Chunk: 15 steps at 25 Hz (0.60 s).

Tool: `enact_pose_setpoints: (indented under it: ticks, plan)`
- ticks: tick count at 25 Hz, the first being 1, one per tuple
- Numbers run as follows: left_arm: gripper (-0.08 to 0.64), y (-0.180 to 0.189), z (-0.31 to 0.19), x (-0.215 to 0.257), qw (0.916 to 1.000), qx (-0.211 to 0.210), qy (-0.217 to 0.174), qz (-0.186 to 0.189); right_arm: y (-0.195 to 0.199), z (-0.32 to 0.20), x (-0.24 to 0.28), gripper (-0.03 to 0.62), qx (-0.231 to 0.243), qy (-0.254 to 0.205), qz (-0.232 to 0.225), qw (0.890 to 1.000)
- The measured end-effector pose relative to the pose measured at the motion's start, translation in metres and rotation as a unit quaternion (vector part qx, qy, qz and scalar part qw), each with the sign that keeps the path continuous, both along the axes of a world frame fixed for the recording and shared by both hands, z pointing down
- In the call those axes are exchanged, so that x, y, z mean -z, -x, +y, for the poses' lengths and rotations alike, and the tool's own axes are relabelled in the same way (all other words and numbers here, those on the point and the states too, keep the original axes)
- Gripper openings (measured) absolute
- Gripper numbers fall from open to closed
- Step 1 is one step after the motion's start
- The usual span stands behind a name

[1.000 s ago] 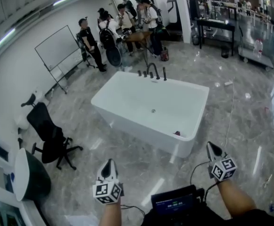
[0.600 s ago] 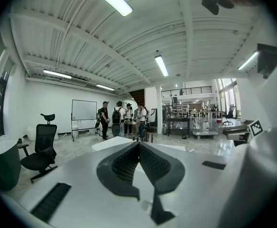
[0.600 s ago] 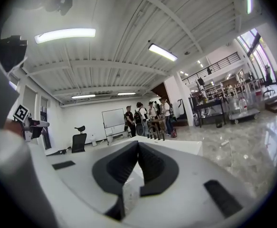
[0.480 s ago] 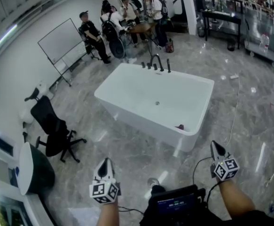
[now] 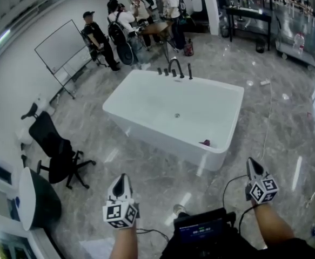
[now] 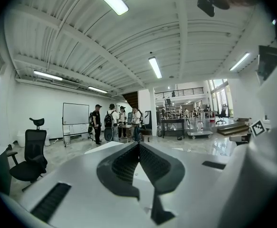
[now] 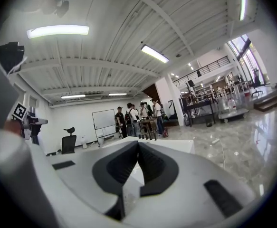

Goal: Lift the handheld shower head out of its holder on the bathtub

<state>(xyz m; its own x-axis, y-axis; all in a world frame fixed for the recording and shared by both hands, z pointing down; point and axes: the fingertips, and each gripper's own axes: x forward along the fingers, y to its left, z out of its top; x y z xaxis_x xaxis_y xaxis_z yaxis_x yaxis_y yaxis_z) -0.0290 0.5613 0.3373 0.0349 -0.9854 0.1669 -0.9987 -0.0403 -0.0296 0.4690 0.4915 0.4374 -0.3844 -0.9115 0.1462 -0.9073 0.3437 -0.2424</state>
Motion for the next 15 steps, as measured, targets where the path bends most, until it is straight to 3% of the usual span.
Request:
enact_pose_setpoints:
  ticks: [15]
  plan:
    - [0.008,0.098,-0.103,-0.025,0.9995,-0.013,0.002,0.029,0.103,-0.091,0.014,0.002,-0.013,-0.004,0.036,0.999]
